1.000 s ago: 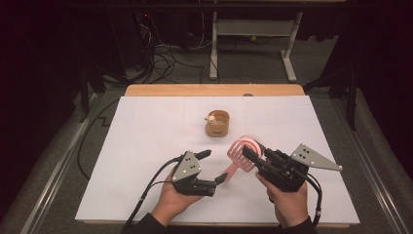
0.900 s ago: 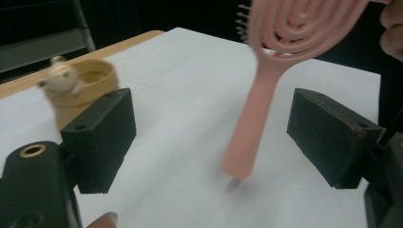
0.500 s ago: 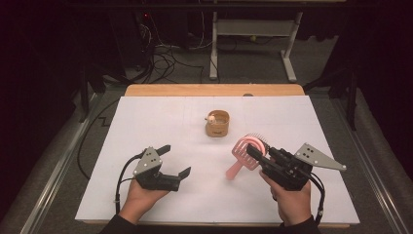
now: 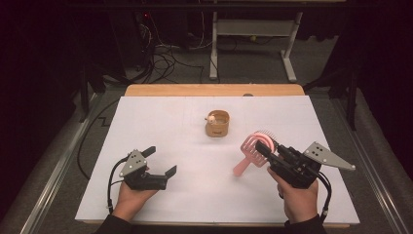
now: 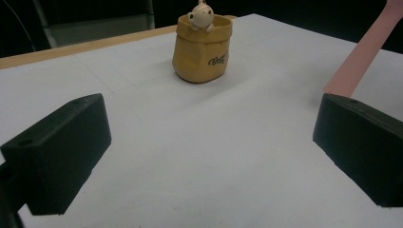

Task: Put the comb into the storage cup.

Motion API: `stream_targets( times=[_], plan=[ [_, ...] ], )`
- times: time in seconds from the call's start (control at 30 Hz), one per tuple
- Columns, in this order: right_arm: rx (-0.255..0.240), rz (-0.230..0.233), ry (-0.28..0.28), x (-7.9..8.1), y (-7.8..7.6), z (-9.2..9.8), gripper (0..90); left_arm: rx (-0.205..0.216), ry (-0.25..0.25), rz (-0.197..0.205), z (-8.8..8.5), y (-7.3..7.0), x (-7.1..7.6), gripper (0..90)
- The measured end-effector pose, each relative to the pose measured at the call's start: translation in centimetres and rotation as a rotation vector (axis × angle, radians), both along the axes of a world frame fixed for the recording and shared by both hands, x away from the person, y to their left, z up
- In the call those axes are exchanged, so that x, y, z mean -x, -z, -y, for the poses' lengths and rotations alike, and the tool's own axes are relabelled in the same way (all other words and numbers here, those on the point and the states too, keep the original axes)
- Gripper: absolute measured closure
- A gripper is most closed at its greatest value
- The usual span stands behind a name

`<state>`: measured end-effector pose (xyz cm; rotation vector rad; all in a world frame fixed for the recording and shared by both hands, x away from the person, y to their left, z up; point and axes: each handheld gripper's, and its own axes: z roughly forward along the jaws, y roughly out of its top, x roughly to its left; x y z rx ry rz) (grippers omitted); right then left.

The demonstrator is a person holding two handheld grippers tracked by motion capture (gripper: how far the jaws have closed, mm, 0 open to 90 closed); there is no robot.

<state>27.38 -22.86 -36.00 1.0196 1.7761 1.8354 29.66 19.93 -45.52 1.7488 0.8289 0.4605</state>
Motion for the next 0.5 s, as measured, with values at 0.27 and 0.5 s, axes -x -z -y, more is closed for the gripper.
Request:
stream_targets(
  times=[0.27, 0.5],
  plan=[
    [0.004, 0.006, 0.05, -0.4, 0.1, 1.5, 67.3, 0.039, -0.011, 0.02, -0.9, 0.3, 0.0, 0.0],
    [-0.014, 0.0, 0.089, -0.6, 0.2, 3.0, 67.2, 0.08, -0.031, 0.027, -1.9, 0.0, 0.2, 0.0]
  ],
)
